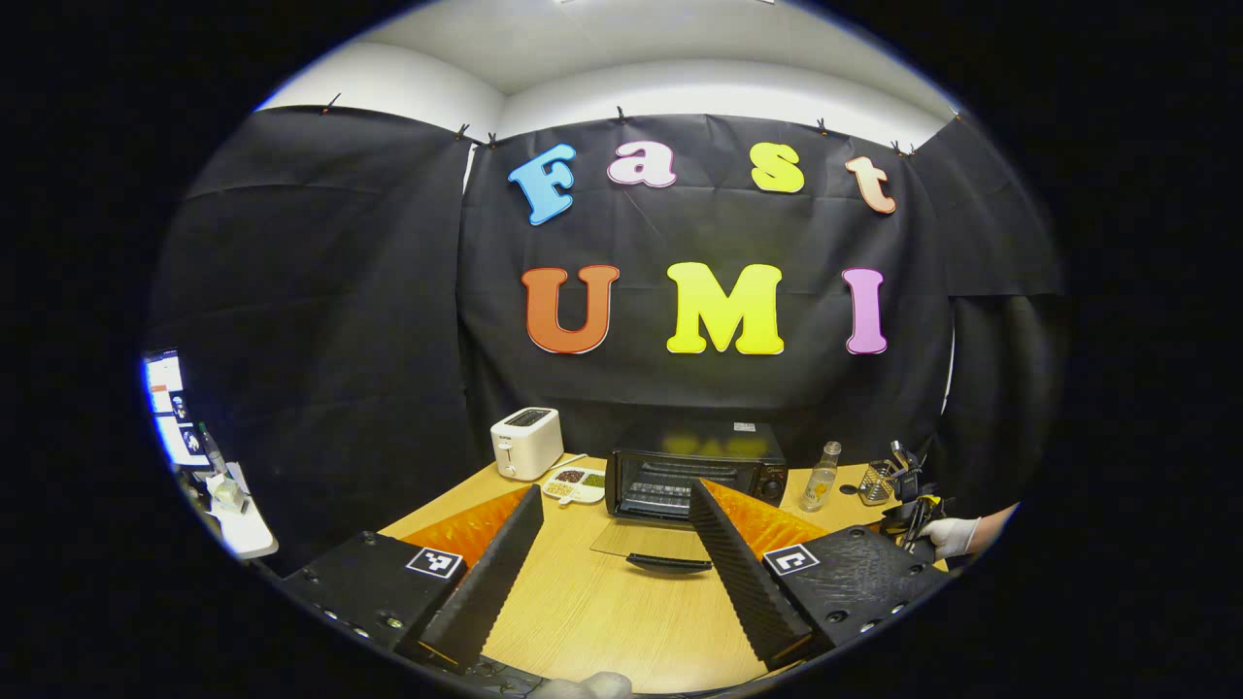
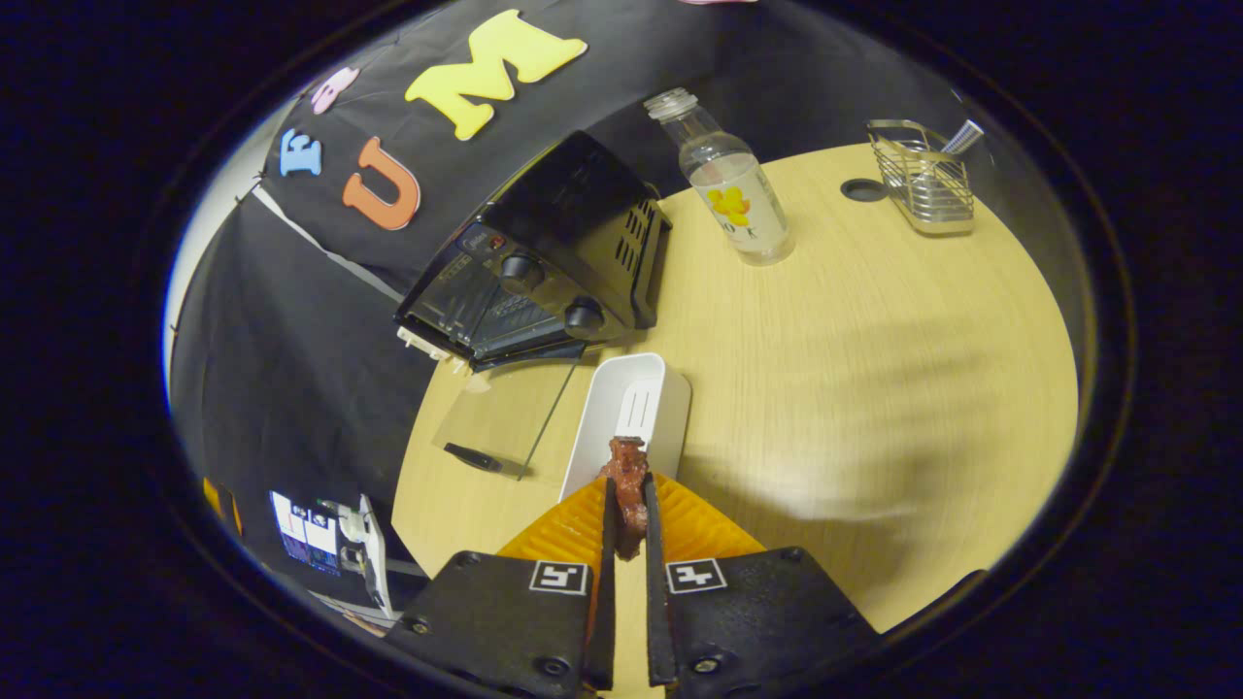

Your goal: Open the electric oven with the left hand, put the food in, and close the electric oven.

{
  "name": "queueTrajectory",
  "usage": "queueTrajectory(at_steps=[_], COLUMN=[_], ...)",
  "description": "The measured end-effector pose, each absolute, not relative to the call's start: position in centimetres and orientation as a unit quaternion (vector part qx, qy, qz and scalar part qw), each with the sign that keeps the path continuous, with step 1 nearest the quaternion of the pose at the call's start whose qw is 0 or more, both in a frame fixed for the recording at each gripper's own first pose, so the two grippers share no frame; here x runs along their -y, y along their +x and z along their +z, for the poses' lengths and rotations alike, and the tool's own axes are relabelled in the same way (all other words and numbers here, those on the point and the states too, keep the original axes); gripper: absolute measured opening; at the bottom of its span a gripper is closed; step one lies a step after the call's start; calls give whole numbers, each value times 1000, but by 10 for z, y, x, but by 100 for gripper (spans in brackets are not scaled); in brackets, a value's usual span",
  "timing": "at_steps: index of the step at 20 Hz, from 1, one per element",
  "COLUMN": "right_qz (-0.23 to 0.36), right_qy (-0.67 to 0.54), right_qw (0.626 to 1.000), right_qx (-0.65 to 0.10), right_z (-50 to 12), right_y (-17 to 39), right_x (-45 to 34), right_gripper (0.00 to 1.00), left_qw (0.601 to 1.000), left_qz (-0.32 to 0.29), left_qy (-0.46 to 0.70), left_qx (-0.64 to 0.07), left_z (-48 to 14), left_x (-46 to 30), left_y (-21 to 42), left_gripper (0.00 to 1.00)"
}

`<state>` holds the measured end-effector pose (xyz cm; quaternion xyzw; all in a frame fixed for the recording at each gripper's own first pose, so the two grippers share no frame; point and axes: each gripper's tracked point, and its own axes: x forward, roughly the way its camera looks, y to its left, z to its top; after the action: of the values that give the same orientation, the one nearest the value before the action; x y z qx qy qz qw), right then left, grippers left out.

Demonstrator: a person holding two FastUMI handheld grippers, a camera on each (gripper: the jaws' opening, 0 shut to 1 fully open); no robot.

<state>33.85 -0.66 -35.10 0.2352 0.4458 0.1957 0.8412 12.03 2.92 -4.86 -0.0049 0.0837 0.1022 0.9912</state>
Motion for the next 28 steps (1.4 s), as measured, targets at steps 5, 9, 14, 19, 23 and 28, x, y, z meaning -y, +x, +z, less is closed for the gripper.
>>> queueTrajectory(at_steps=[5,9,14,19,23,28], right_qz=[197,199,191,151,103,41], right_qy=[224,231,276,344,405,481], right_qw=[855,869,879,883,871,852], right_qx=[-424,-389,-338,-283,-257,-202], right_z=[-328,-297,-257,-241,-249,-262], right_y=[345,343,359,393,428,466], right_x=[5,-17,-73,-138,-190,-232], right_gripper=[13,13,13,13,13,13], left_qw=[992,992,991,990,991,991], left_qz=[92,88,91,79,49,28], left_qy=[4,7,23,31,31,30], left_qx=[-83,-85,-98,-110,-119,-128], left_z=[-44,-44,-54,-59,-68,-80], left_x=[-29,-39,-65,-92,-108,-137], left_y=[133,139,146,152,158,168], left_gripper=[96,96,96,97,97,97])
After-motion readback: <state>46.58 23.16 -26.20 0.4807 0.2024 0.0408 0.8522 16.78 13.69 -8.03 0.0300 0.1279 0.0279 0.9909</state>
